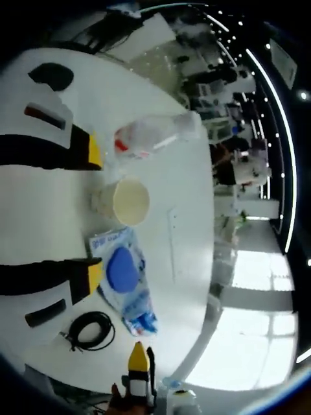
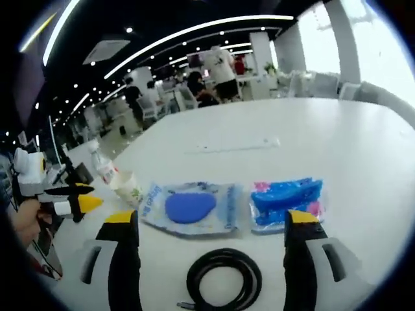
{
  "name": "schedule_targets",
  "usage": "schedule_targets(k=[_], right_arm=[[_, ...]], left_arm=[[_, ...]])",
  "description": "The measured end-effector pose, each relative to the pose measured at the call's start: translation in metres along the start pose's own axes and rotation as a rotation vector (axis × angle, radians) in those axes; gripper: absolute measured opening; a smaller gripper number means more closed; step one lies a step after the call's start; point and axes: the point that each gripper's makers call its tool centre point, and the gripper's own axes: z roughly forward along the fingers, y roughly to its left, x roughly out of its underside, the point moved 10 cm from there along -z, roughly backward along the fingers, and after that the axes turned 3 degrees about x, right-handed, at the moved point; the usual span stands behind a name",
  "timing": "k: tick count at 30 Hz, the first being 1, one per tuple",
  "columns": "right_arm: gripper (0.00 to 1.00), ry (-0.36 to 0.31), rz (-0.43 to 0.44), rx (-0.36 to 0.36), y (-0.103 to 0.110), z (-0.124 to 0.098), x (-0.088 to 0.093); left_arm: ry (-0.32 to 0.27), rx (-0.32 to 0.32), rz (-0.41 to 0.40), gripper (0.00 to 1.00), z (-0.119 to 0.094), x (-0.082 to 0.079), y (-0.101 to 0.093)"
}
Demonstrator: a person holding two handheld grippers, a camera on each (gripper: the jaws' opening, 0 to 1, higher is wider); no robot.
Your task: Arrange the tabletop items into an orderly group along one side of the table until the central work area is clear of visible clutter.
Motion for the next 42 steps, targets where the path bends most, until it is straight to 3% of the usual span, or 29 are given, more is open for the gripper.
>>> schedule_targets(k=[1,2,11,13,15,25,29,31,37,42], right_arm=[[0.99,0.002,-0.003,-0.004,0.000,-0.002,0.000],[1.00,-0.002,0.005,-0.012,0.002,-0.005,-0.001],[0.99,-0.020,0.010,-0.026,0.008,-0.024,0.004],[0.99,-0.032,0.028,-0.024,0.008,-0.029,0.006],[0.99,-0.056,0.059,-0.042,0.012,-0.036,0.008],[0.99,-0.088,0.054,-0.056,0.019,-0.055,0.015],[0.99,-0.105,0.025,0.001,0.015,-0.057,0.020],[0.99,-0.082,0.022,0.021,0.012,-0.055,0.025],[0.99,-0.091,0.027,0.035,0.006,-0.052,0.029],[0.99,-0.075,-0.003,0.076,0.000,-0.051,0.033]], left_arm=[[-0.059,-0.005,0.010,0.58,-0.003,-0.004,0.002],[-0.082,-0.009,-0.003,0.58,-0.005,-0.007,0.004],[-0.182,-0.078,0.019,0.70,-0.009,-0.024,0.032],[-0.271,-0.095,0.019,0.72,-0.008,-0.030,0.039],[-0.299,-0.114,0.021,0.80,-0.006,-0.034,0.046],[-0.334,-0.120,0.018,0.90,0.011,-0.041,0.068],[-0.346,-0.129,0.037,0.87,0.022,-0.044,0.075],[-0.346,-0.130,0.032,0.85,0.026,-0.046,0.078],[-0.372,-0.140,0.037,0.68,0.037,-0.046,0.085],[-0.347,-0.138,0.048,0.54,0.045,-0.042,0.088]])
